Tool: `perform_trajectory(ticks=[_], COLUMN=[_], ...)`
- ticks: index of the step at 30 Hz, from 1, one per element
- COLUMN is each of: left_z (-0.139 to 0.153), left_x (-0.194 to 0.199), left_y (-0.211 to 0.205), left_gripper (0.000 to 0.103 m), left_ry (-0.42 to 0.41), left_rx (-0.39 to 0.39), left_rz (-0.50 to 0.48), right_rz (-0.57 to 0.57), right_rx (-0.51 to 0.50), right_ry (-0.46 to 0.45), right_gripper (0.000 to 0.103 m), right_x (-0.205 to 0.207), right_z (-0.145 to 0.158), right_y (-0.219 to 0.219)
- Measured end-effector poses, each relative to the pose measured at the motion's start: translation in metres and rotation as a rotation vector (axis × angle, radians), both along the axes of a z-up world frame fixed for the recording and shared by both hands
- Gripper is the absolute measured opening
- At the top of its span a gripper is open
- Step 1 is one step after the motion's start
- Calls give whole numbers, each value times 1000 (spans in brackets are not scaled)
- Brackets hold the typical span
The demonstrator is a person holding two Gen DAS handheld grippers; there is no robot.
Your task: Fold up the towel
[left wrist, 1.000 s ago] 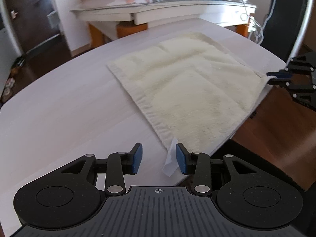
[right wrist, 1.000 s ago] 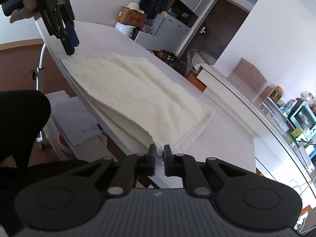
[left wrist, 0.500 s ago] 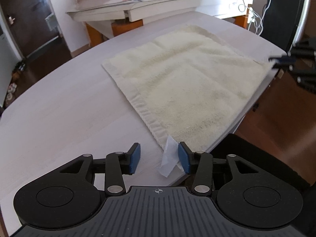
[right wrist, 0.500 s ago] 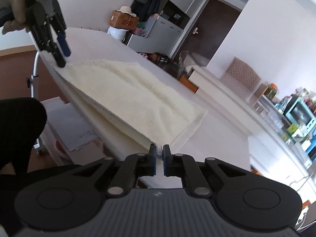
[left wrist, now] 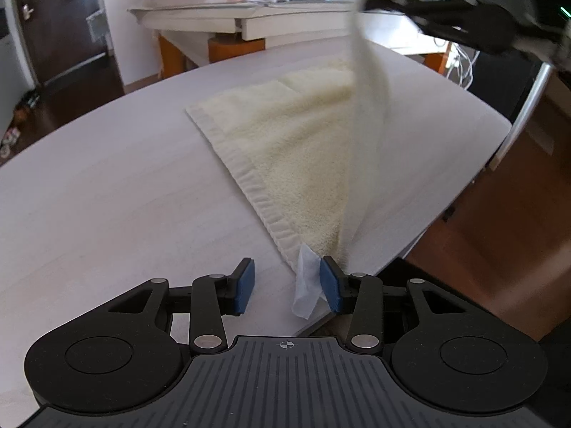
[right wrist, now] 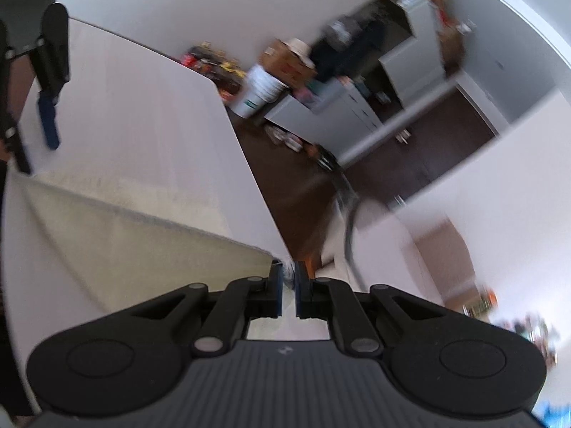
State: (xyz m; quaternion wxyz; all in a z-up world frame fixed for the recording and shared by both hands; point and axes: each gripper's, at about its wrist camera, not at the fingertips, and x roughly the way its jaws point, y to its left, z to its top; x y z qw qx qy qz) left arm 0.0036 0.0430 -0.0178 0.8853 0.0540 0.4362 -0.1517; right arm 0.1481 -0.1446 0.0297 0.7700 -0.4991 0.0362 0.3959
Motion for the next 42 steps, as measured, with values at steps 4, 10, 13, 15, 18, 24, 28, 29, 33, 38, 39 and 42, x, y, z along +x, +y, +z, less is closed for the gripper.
perform_trajectory(ticks=[4,10,13,15,18,24,28,29,33,38,39,42], left_z=[0,-1,-1,-1,-1,-1,0,0,-1,0,1,2], left_x=[-4,-6,-6,-6,-7,-7,-8,-8,-12,-18,-18,-15], left_y=[2,6,8,9,9,9,10,10,14,21,22,22], left_gripper=[44,45,45,45,47,49,49,49,49,50,50,50], left_ry=[-10,-16,-18,-19,-20,-23,-24,-24,-22,-22,-21,-28], left_rx=[-12,-44,-60,-71,-80,-91,-104,-106,-106,-66,-56,-14], left_rz=[4,9,12,13,10,5,14,17,37,36,30,4], right_rz=[96,183,197,198,188,147,94,86,12,-36,-50,-79], right_rx=[-58,-132,-165,-178,-195,-196,-143,-131,-73,33,62,130], right_ry=[10,64,99,119,153,202,217,212,206,292,316,382], right_gripper=[7,7,7,7,7,10,28,37,42,42,42,42], right_x=[21,44,53,58,67,79,86,86,93,71,63,40], right_z=[-5,-32,-51,-59,-73,-82,-73,-71,-56,-34,-30,-21], right_y=[44,95,112,119,129,136,135,134,124,92,83,63])
